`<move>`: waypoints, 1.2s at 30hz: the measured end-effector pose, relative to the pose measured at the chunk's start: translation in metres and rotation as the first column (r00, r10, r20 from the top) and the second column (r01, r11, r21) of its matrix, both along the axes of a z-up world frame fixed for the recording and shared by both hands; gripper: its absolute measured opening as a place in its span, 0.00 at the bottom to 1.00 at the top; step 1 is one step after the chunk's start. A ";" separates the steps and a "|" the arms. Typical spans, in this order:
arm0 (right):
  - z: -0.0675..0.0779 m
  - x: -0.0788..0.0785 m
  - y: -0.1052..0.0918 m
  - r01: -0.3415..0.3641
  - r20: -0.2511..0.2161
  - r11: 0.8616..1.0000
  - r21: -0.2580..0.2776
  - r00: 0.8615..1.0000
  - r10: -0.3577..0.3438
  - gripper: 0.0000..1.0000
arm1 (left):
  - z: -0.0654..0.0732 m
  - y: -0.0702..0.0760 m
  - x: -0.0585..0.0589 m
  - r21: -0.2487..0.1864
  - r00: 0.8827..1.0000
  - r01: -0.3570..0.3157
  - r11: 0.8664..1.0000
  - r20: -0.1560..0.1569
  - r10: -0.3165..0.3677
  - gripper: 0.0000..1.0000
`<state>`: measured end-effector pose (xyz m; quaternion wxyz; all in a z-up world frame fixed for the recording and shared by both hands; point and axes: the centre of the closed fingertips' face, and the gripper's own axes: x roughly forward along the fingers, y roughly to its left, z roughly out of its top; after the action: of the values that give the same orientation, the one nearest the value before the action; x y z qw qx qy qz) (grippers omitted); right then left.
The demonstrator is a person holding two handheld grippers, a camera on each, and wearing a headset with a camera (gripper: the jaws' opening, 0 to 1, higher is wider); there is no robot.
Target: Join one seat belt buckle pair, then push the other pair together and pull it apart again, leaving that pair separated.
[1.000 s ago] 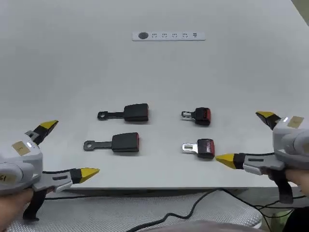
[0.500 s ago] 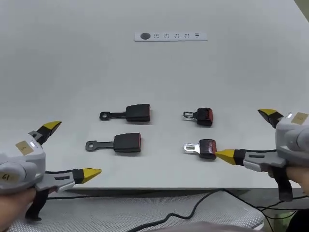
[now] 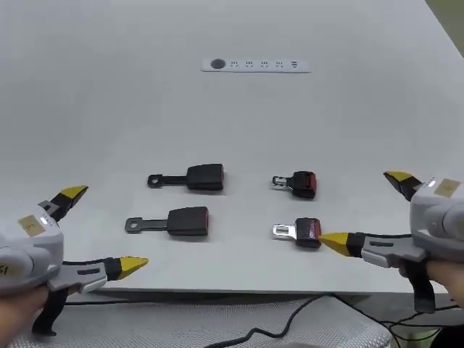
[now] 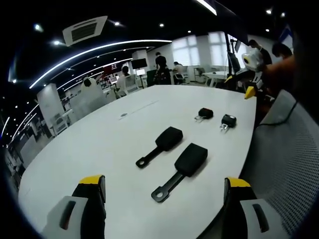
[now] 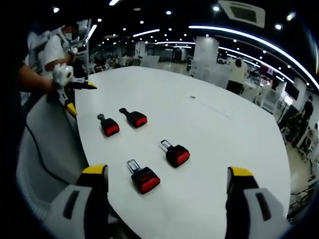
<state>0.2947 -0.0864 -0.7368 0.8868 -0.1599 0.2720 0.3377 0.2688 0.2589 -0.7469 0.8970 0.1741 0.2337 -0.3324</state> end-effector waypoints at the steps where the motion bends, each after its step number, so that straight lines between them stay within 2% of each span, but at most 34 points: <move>1: -0.001 0.000 0.000 0.003 -0.001 1.000 -0.002 1.000 -0.003 1.00 | 0.000 0.000 0.000 -0.003 1.000 -0.002 1.000 0.000 0.002 1.00; 2: -0.001 0.000 0.000 0.010 -0.003 1.000 -0.005 1.000 -0.010 1.00 | 0.000 0.000 0.000 -0.005 1.000 -0.004 1.000 0.000 0.004 1.00; 4: -0.003 0.002 -0.002 0.024 0.004 0.999 -0.026 1.000 -0.024 1.00 | 0.003 0.001 0.002 -0.010 1.000 -0.009 1.000 0.018 0.009 1.00; 7: -0.001 0.002 -0.001 0.021 0.003 1.000 -0.020 1.000 -0.021 1.00 | 0.002 0.000 0.001 -0.013 1.000 -0.009 1.000 0.012 0.010 1.00; 19: 0.003 -0.003 0.008 -0.013 -0.004 1.000 -0.008 1.000 0.013 1.00 | 0.008 0.003 0.003 -0.003 0.999 -0.027 1.000 0.039 0.027 1.00; 25: 0.006 -0.003 0.005 -0.029 0.014 0.999 -0.026 0.999 0.029 1.00 | 0.009 0.000 0.001 0.007 0.999 -0.005 1.000 0.040 0.004 1.00; 27: 0.007 -0.006 0.005 -0.047 0.014 0.999 -0.021 0.999 0.047 0.94 | 0.007 -0.002 -0.001 0.012 0.999 0.008 1.000 0.031 -0.009 1.00; 28: 0.007 -0.008 0.006 -0.057 0.007 0.998 -0.021 0.998 0.057 0.85 | 0.005 -0.003 -0.003 0.011 1.000 0.017 1.000 0.017 -0.017 1.00; 29: 0.005 -0.011 0.006 -0.068 -0.013 0.997 -0.028 0.998 0.068 0.81 | 0.003 -0.005 -0.005 0.023 0.999 0.034 0.999 0.006 -0.035 1.00; 31: 0.002 -0.010 0.005 -0.072 -0.003 0.995 -0.069 0.997 0.072 0.81 | 0.001 -0.008 -0.007 0.038 0.998 0.059 0.998 -0.006 -0.058 1.00; 33: 0.002 -0.008 0.007 -0.094 0.016 0.992 -0.082 0.995 0.095 0.82 | 0.002 -0.011 -0.008 0.063 0.997 0.083 0.995 -0.011 -0.082 1.00; 36: 0.004 -0.010 0.014 -0.127 0.008 0.990 -0.064 0.992 0.128 0.81 | 0.004 -0.015 -0.009 0.095 0.992 0.127 0.987 -0.024 -0.125 0.98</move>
<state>0.2842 -0.0729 -0.7333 0.8594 -0.2072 0.2665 0.3840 0.2597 0.2435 -0.7431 0.8626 0.2286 0.2460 -0.3783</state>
